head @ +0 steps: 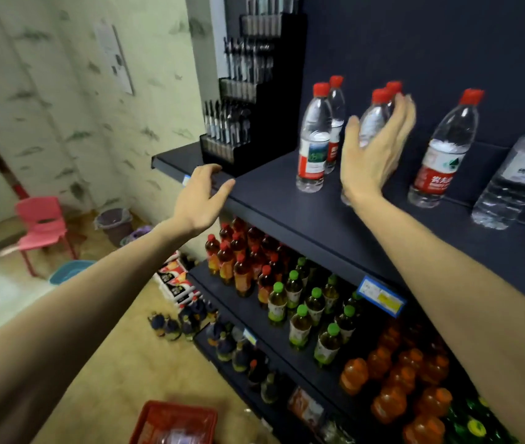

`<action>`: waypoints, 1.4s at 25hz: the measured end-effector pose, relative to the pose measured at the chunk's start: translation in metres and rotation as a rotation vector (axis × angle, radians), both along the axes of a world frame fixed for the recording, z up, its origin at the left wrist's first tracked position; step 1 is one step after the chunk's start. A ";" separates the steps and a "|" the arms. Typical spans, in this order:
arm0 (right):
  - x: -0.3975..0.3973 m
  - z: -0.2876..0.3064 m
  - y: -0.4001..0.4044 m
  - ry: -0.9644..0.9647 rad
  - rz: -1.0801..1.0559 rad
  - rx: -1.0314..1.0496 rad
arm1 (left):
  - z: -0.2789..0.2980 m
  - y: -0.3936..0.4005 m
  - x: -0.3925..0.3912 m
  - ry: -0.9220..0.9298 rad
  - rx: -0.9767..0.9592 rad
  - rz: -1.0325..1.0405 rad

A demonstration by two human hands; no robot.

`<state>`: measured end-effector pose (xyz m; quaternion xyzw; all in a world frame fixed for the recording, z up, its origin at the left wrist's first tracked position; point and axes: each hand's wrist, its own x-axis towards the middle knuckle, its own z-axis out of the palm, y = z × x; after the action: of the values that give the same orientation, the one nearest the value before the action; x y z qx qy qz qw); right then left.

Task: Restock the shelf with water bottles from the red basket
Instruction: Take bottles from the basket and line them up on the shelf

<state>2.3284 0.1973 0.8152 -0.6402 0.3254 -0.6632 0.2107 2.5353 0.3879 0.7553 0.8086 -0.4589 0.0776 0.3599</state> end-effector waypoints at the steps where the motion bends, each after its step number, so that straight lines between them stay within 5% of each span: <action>1: 0.009 -0.002 0.014 0.028 0.033 -0.058 | -0.001 0.007 0.003 0.006 0.003 0.023; 6: 0.056 -0.034 0.089 0.191 0.246 -0.174 | -0.008 0.051 0.009 0.068 0.013 0.072; 15: 0.146 -0.171 0.195 0.934 0.675 0.174 | -0.111 0.177 0.043 0.240 0.165 0.288; 22: 0.193 -0.264 0.245 1.126 0.849 0.399 | -0.188 0.227 0.071 0.383 0.243 0.390; 35: 0.193 -0.624 0.317 1.395 1.049 1.021 | -0.510 0.309 0.045 0.781 0.578 0.605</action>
<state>2.5215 0.5138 0.1909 -0.7807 0.2983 0.2536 0.4871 2.5805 0.6974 0.2453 0.9383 -0.0426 -0.2559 0.2286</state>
